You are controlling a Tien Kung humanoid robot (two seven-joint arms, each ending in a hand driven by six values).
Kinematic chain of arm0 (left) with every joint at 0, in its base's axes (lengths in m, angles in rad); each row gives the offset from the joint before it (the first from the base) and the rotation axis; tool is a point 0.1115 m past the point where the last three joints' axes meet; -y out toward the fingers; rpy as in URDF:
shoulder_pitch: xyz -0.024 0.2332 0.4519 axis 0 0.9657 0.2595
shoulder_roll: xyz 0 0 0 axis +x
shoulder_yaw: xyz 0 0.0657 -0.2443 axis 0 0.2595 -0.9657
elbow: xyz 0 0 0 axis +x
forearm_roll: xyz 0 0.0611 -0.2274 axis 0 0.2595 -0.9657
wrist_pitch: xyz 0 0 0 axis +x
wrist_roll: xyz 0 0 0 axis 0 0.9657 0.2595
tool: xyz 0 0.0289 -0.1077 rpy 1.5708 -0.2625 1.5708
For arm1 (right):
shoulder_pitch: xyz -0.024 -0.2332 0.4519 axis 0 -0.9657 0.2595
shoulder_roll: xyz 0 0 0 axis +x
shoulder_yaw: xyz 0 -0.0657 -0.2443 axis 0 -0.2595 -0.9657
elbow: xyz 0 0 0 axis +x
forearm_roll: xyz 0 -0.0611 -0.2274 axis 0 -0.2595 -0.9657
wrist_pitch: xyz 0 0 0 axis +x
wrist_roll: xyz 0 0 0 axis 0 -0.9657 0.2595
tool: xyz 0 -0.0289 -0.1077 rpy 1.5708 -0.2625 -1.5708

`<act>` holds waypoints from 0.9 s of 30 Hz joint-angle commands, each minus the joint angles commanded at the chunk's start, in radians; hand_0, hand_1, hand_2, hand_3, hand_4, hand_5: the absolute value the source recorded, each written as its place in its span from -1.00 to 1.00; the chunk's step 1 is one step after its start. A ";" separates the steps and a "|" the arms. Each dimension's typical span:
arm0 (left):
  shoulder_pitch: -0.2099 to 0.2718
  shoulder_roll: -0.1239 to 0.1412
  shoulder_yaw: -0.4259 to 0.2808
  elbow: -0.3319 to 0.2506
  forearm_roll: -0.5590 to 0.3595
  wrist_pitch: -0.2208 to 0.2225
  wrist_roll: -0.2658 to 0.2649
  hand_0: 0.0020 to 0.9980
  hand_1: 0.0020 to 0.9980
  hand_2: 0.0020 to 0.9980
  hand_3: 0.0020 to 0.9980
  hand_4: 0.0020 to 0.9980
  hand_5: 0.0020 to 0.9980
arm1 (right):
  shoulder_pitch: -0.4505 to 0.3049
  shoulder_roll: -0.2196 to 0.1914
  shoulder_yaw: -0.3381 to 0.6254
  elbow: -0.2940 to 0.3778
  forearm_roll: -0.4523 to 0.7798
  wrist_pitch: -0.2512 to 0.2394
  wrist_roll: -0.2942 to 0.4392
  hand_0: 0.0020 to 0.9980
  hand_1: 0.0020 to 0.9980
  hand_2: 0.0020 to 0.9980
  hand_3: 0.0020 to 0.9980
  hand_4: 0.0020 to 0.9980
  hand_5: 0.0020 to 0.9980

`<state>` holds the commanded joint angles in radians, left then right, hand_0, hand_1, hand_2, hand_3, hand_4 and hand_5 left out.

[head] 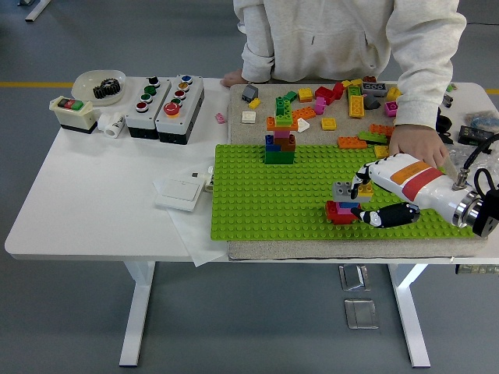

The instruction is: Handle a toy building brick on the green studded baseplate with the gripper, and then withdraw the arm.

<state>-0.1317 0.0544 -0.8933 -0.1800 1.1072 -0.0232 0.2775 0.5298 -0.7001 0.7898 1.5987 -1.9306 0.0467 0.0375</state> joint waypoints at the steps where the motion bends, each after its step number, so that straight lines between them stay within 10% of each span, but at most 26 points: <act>1: 0.000 0.000 0.000 0.000 0.000 0.000 0.000 0.59 0.46 0.29 0.12 0.17 0.22 | 0.000 0.000 0.001 0.000 0.000 -0.001 0.000 0.22 0.18 0.27 0.07 0.37 -0.22; 27: -0.003 0.001 0.005 0.000 -0.011 0.000 -0.002 0.59 0.45 0.29 0.12 0.18 0.22 | -0.008 -0.002 0.051 -0.005 -0.002 -0.019 0.008 0.21 0.18 0.27 0.07 0.37 -0.22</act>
<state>-0.1348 0.0554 -0.8885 -0.1800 1.0959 -0.0235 0.2752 0.5214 -0.7020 0.8408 1.5933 -1.9324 0.0278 0.0458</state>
